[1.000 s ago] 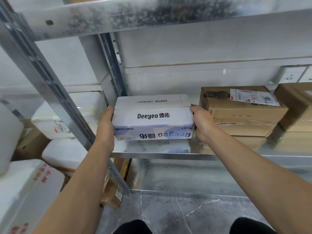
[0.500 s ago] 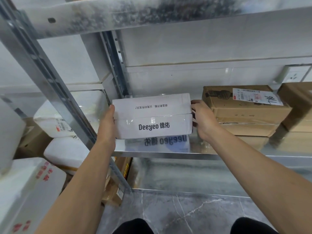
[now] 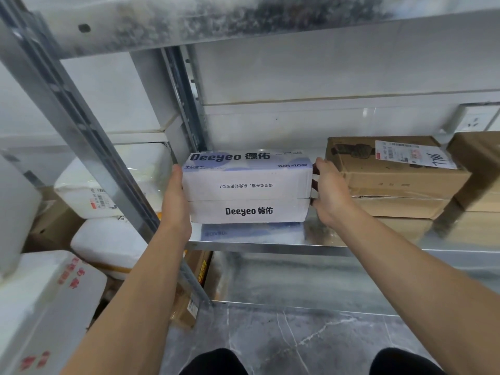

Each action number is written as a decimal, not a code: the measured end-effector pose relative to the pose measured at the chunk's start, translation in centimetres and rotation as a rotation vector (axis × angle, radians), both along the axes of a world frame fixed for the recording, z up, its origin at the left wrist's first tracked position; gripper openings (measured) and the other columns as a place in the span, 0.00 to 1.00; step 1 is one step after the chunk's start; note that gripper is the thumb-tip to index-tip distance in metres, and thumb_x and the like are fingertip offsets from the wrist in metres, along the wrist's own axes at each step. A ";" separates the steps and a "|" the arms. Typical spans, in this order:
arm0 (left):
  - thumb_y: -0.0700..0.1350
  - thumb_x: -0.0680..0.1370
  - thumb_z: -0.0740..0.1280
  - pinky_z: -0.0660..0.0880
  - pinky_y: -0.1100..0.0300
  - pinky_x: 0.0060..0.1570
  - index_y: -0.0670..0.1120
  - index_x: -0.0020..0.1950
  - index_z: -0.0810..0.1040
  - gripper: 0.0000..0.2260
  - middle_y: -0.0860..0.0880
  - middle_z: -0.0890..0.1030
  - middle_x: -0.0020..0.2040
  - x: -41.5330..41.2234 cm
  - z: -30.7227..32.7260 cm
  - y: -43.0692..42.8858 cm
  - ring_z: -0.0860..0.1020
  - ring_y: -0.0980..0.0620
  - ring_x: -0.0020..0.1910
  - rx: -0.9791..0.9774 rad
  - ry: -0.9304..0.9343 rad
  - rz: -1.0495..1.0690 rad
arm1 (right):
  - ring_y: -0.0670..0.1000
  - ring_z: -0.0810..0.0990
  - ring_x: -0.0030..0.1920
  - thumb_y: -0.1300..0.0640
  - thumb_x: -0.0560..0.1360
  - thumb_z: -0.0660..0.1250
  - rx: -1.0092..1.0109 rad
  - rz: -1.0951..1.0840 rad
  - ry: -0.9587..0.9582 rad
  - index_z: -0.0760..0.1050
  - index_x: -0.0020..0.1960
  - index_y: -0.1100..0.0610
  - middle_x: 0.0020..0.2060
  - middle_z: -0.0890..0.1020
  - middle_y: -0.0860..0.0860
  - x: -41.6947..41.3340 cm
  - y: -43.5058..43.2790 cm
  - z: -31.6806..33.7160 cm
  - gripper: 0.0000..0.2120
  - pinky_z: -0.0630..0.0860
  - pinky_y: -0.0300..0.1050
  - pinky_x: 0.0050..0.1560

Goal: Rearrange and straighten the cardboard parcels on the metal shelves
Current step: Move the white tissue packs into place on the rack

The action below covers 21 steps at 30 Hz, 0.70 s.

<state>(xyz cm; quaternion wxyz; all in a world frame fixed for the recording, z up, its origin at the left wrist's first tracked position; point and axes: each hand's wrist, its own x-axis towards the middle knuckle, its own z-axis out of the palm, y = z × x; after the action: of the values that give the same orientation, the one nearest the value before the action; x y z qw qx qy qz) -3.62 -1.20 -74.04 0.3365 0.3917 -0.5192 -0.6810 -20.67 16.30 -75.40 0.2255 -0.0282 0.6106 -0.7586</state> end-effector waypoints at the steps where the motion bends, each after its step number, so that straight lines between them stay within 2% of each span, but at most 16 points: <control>1: 0.60 0.85 0.55 0.73 0.62 0.40 0.56 0.50 0.80 0.16 0.60 0.83 0.40 0.0 0.0 0.1 0.80 0.60 0.42 0.000 0.005 0.003 | 0.51 0.77 0.52 0.51 0.85 0.56 0.002 -0.006 0.007 0.73 0.49 0.48 0.48 0.80 0.47 0.0 0.0 0.0 0.09 0.73 0.50 0.53; 7: 0.60 0.85 0.55 0.72 0.62 0.40 0.58 0.51 0.80 0.16 0.63 0.84 0.37 0.2 -0.1 -0.2 0.80 0.64 0.40 -0.055 0.012 0.034 | 0.53 0.78 0.58 0.48 0.85 0.59 0.019 0.006 0.018 0.73 0.50 0.48 0.51 0.80 0.48 0.3 -0.2 0.0 0.07 0.73 0.56 0.67; 9: 0.60 0.85 0.55 0.72 0.61 0.41 0.58 0.53 0.80 0.15 0.63 0.83 0.39 0.3 0.2 -0.2 0.79 0.66 0.38 -0.068 0.016 0.043 | 0.53 0.77 0.56 0.47 0.83 0.62 0.034 0.006 0.016 0.72 0.49 0.48 0.50 0.79 0.49 0.4 -0.2 0.0 0.07 0.72 0.58 0.68; 11: 0.61 0.85 0.55 0.71 0.60 0.41 0.58 0.54 0.80 0.15 0.63 0.83 0.39 0.4 0.4 -0.2 0.79 0.66 0.37 -0.068 0.020 0.040 | 0.52 0.76 0.53 0.47 0.83 0.63 0.036 0.008 0.009 0.71 0.49 0.49 0.51 0.78 0.51 0.6 -0.3 0.0 0.07 0.72 0.56 0.65; 17: 0.59 0.85 0.54 0.70 0.62 0.41 0.57 0.50 0.79 0.16 0.65 0.83 0.34 0.5 1.7 0.2 0.79 0.65 0.40 -0.091 0.049 -0.027 | 0.50 0.75 0.43 0.56 0.82 0.64 -0.050 -0.036 -0.051 0.71 0.49 0.52 0.45 0.77 0.50 0.8 -0.4 0.1 0.04 0.70 0.46 0.44; 21: 0.58 0.86 0.53 0.73 0.56 0.53 0.57 0.51 0.80 0.16 0.67 0.83 0.37 0.5 2.9 0.3 0.80 0.69 0.36 -0.142 0.064 -0.050 | 0.50 0.72 0.37 0.61 0.82 0.59 -0.109 -0.067 -0.116 0.71 0.49 0.52 0.41 0.75 0.50 1.1 -0.4 -0.2 0.06 0.67 0.41 0.35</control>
<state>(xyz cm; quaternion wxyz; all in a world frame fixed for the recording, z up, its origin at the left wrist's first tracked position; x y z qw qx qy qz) -3.10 -0.94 -71.10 0.3629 0.3318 -0.5649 -0.6627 -19.59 15.87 -75.56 0.2333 0.0239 0.5548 -0.7982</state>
